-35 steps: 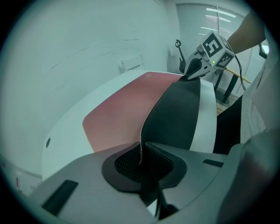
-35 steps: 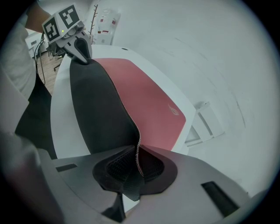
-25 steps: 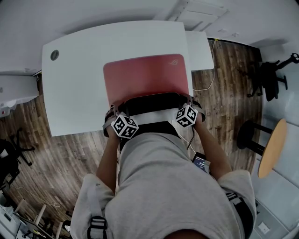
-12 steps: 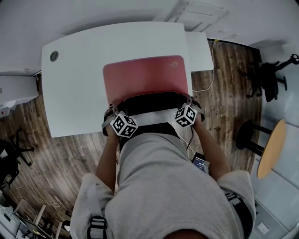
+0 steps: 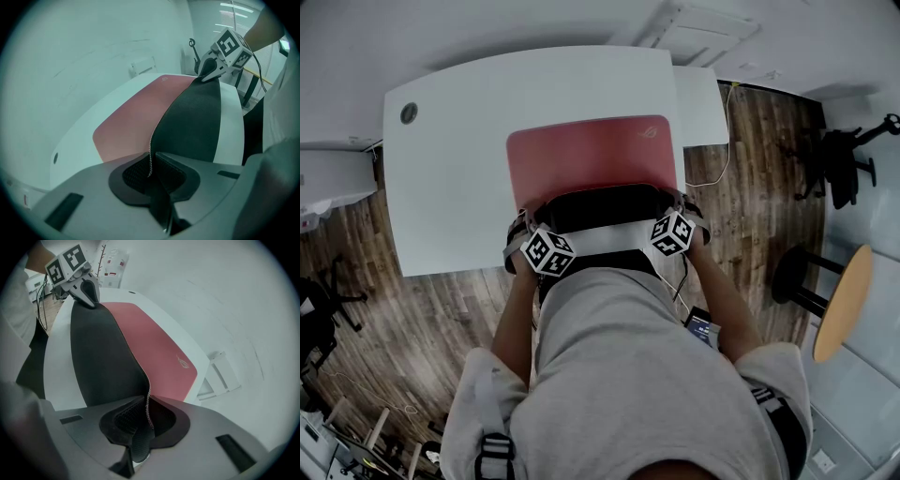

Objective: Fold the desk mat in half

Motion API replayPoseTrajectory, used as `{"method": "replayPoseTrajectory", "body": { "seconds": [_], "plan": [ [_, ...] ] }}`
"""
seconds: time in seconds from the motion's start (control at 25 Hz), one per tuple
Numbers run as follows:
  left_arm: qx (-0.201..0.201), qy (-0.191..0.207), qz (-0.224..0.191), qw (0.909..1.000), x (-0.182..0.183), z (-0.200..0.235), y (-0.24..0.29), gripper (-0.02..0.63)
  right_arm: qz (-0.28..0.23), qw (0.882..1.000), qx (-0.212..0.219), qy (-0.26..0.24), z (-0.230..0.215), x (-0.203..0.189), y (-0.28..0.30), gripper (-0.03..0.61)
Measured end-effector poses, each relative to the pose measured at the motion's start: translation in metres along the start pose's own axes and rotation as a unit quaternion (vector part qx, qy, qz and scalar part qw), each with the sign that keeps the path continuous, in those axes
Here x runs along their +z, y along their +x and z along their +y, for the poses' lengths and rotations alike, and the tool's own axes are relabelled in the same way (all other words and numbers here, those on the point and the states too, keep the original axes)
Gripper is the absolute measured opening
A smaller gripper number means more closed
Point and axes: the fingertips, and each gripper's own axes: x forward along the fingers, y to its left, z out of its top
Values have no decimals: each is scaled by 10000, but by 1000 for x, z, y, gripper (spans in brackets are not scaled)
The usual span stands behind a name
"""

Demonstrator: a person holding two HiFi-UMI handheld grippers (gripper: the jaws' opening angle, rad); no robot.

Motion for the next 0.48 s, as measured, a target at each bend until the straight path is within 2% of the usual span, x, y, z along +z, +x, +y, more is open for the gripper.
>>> {"method": "replayPoseTrajectory", "body": {
  "seconds": [0.48],
  "plan": [
    [128,-71,66,9999,5,13,5,35,-64,9999,23,-131,-11,9,5,55]
  ]
}}
